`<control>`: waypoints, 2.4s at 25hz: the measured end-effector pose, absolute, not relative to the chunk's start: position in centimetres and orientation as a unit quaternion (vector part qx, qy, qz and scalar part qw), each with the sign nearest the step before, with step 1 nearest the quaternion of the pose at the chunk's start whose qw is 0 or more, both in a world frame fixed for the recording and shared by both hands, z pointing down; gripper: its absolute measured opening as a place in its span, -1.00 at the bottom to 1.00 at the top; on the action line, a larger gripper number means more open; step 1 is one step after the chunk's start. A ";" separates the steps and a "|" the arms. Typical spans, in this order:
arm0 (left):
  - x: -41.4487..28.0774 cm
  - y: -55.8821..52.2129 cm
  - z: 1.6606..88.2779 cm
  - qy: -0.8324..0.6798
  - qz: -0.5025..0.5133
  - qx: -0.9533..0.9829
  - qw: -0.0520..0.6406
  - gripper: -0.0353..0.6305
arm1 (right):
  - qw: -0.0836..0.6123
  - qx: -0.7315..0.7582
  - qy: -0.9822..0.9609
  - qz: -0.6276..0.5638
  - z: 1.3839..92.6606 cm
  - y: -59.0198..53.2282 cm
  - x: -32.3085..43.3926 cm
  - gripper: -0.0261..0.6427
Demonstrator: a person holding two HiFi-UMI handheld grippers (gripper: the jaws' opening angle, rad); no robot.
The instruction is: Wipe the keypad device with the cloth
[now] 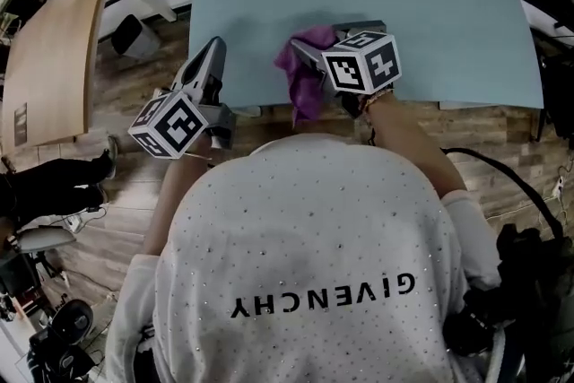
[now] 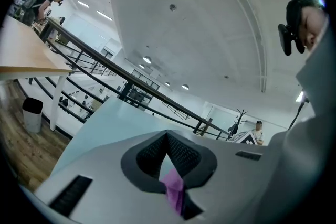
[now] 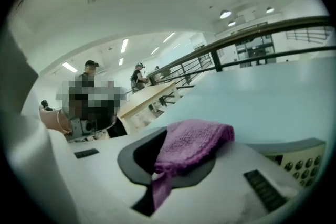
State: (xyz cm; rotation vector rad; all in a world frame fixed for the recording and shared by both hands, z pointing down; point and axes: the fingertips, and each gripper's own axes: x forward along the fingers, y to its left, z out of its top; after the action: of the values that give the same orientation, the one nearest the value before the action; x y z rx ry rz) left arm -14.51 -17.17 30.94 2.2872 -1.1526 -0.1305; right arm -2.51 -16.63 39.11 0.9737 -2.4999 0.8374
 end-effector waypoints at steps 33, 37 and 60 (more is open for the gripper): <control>-23.7 -18.6 31.7 -0.328 -0.037 0.896 0.297 -0.89 | 0.056 0.539 -0.766 0.344 40.1 -14.6 -2.9 -0.87; -24.8 -18.5 31.1 -0.362 -0.054 0.884 0.292 -0.89 | 0.018 0.508 -0.822 0.258 30.1 -20.0 -2.9 -0.87; -18.2 -13.5 33.6 -0.550 -0.100 0.775 0.294 -0.89 | 0.364 0.352 -0.856 0.101 39.6 -19.4 6.2 -0.86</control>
State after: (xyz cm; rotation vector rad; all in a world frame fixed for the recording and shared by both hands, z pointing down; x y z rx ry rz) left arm -18.18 -13.52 33.62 2.0645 -1.4655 -0.2652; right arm 6.18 -19.39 39.59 0.9051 -2.2028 0.2597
